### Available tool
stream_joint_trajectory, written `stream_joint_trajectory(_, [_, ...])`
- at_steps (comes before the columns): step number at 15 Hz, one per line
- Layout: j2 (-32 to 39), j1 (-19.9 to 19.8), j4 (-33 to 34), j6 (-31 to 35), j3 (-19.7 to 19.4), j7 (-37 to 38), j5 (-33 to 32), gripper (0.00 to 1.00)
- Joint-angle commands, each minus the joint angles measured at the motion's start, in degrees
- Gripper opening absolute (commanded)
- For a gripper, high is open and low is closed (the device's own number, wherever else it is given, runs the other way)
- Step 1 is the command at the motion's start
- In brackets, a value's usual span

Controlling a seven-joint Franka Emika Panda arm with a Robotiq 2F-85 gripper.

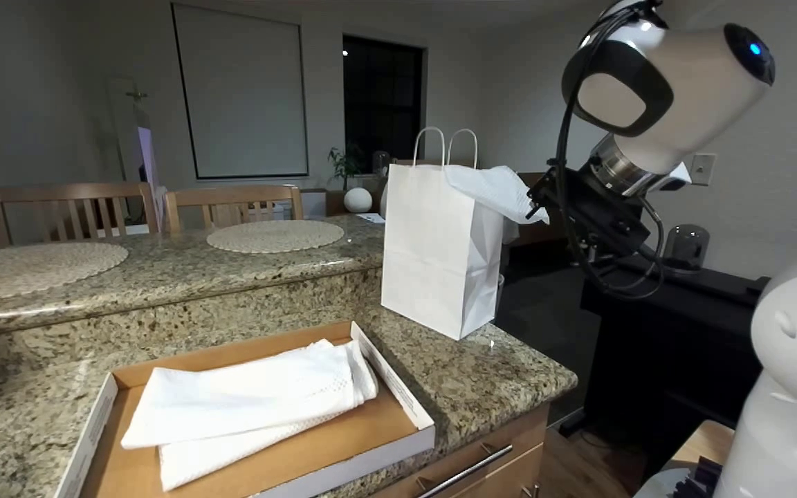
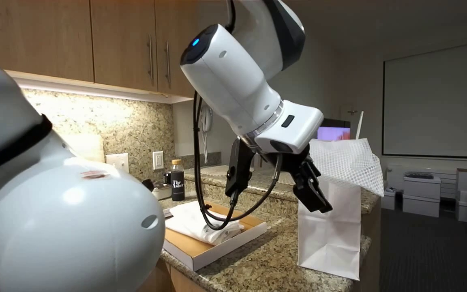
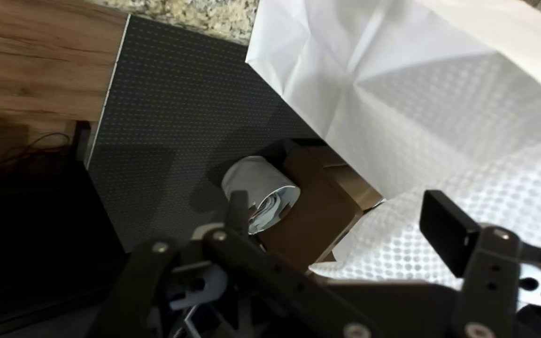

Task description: Pick one towel from the table and put it in the white bag.

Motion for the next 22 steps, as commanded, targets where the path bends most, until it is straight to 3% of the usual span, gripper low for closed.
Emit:
stream_joint_trajectory(1, [-4.4,2.07,0.97,-0.08,-8.08,-4.23,-0.14,1.0])
stream_joint_trajectory(6, [-7.93,9.25,5.18,-0.21,-18.95,-6.56,-3.2,1.0])
stream_joint_trajectory(13, [-8.43,31.49,8.85,-0.27,-39.22,-10.97,-5.32,1.0])
stream_joint_trajectory(17, [-8.11,37.79,9.5,-0.28,-44.56,-13.22,-4.63,1.0])
stream_joint_trajectory(22, [-11.02,37.54,12.71,-0.32,-43.53,-12.38,-7.98,1.0])
